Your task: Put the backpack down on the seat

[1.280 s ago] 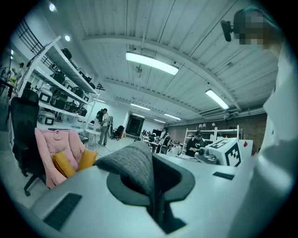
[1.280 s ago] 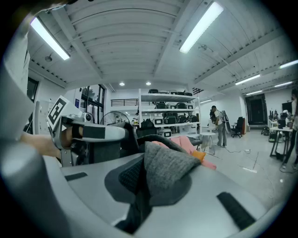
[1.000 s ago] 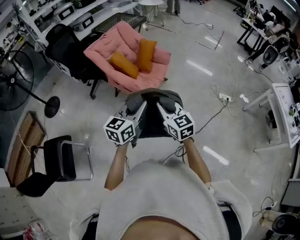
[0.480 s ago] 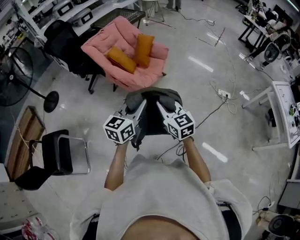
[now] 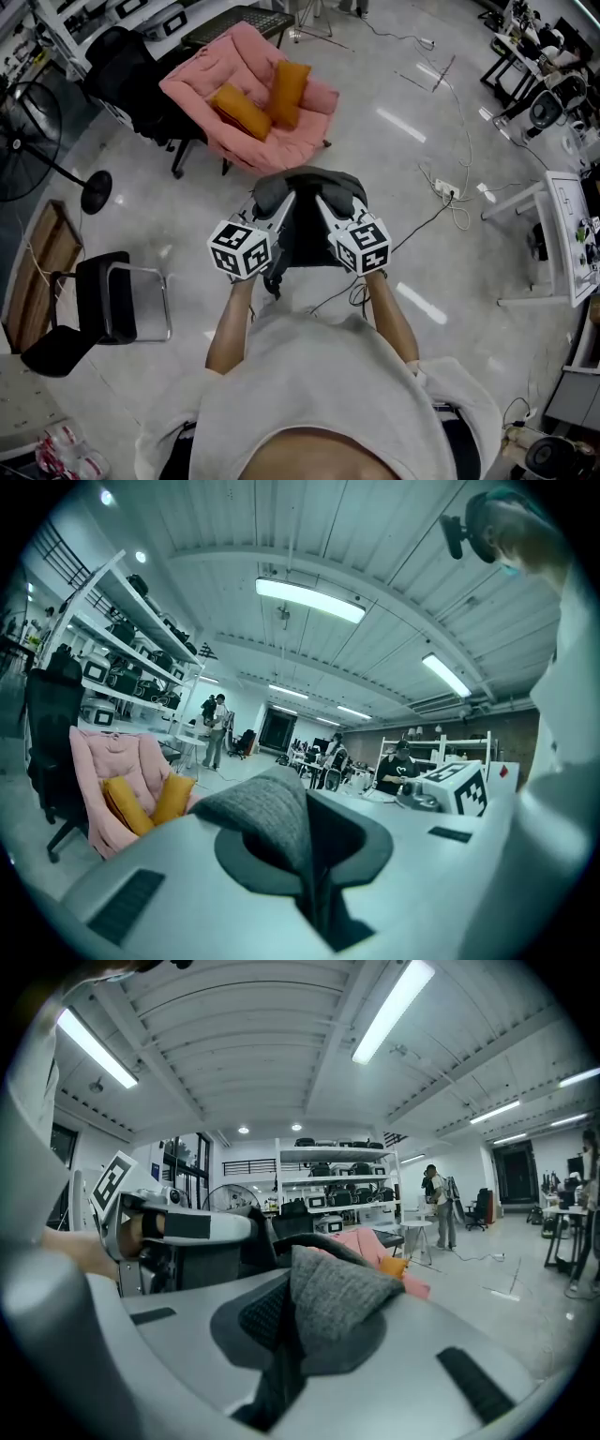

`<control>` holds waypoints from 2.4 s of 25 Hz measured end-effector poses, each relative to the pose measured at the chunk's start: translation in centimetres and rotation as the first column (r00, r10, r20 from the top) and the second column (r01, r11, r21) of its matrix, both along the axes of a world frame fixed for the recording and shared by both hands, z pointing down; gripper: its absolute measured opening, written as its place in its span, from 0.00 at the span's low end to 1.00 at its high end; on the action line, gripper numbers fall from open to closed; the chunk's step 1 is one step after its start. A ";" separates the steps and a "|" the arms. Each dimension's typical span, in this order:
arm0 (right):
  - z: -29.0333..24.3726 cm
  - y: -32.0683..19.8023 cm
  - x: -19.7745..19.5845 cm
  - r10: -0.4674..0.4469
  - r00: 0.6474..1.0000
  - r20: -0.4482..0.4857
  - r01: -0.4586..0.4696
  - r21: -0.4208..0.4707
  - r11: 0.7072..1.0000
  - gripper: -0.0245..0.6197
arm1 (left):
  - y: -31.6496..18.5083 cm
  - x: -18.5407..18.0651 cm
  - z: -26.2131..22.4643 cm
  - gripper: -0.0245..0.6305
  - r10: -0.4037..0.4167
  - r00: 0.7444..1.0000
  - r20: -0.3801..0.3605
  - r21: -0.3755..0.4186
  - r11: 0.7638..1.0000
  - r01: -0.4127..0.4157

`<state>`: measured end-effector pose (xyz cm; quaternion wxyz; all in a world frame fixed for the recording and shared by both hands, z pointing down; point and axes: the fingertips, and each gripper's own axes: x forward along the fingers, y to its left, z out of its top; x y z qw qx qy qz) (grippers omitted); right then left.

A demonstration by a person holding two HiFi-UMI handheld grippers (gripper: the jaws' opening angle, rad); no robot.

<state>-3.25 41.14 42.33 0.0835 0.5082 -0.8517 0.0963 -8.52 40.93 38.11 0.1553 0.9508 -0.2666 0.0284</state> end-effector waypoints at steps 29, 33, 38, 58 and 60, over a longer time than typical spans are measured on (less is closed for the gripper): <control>-3.9 -30.5 2.7 0.143 0.985 -0.096 -0.138 0.061 0.989 0.06 | -31.7 2.7 -2.9 0.09 0.150 0.987 -0.054 0.071 0.987 -0.146; -4.3 -33.6 2.8 0.170 0.980 -0.106 -0.163 0.075 0.984 0.06 | -34.8 2.9 -3.1 0.09 0.171 0.984 -0.050 0.085 0.982 -0.166; -3.8 -35.9 2.9 0.191 0.977 -0.096 -0.186 0.060 0.981 0.06 | -37.3 3.2 -2.7 0.09 0.195 0.980 -0.044 0.073 0.979 -0.191; -1.6 -46.5 7.4 0.154 0.983 -0.099 -0.151 0.033 0.988 0.06 | -48.3 8.0 0.0 0.09 0.160 0.987 -0.029 0.021 0.987 -0.159; -1.1 -48.2 8.1 0.139 0.986 -0.088 -0.138 0.019 0.990 0.06 | -50.1 8.6 0.4 0.09 0.144 0.989 -0.025 0.006 0.990 -0.144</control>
